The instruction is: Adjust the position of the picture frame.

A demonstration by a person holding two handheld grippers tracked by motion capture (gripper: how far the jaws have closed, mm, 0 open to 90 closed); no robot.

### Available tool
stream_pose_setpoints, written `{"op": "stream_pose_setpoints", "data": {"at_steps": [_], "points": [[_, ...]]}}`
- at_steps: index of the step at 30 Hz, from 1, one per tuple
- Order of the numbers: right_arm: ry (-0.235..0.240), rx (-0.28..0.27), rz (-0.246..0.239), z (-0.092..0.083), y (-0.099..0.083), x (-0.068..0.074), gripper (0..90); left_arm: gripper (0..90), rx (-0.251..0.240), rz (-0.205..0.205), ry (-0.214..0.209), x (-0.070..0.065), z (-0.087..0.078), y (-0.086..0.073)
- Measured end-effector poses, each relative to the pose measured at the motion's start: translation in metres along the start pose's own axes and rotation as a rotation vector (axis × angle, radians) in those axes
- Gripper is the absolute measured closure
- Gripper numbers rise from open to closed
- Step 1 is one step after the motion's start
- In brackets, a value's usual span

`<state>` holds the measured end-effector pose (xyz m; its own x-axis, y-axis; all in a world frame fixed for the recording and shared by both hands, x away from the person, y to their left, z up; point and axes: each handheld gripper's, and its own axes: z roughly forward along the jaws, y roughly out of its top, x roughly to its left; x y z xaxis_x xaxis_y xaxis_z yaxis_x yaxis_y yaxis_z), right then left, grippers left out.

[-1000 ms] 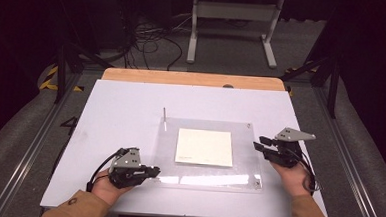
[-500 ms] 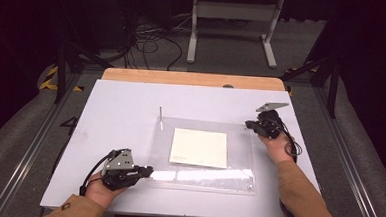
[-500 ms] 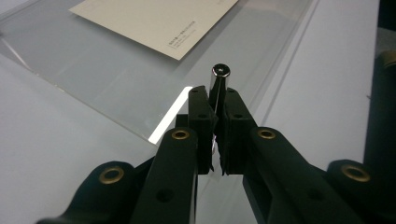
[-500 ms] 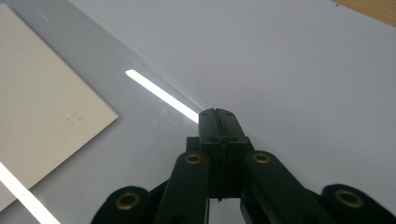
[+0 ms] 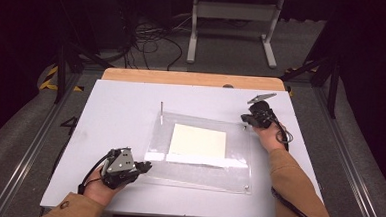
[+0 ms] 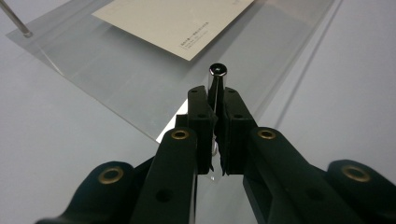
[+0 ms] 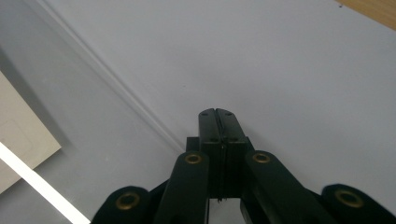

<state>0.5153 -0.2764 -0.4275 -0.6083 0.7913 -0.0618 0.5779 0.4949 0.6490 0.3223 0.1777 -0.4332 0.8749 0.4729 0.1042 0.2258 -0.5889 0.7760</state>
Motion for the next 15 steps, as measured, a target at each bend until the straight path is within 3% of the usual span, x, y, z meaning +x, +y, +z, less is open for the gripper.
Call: {"op": "stream_pose_setpoints", "data": {"at_steps": [3,8,12,15], "points": [[0.014,-0.001,0.031,-0.001,-0.004,-0.005,89.5,84.5,-0.004,0.033,0.019,-0.001,-0.003,0.004],[0.020,0.005,0.070,0.002,-0.012,-0.013,89.6,82.7,-0.018,0.133,0.064,-0.004,-0.010,0.016],[0.056,0.019,0.075,0.006,-0.008,-0.014,89.6,83.0,-0.038,0.137,0.069,0.003,-0.012,0.020],[0.092,0.055,0.049,0.014,0.000,-0.014,89.7,83.2,-0.045,0.117,0.073,0.010,-0.012,0.021]]}}
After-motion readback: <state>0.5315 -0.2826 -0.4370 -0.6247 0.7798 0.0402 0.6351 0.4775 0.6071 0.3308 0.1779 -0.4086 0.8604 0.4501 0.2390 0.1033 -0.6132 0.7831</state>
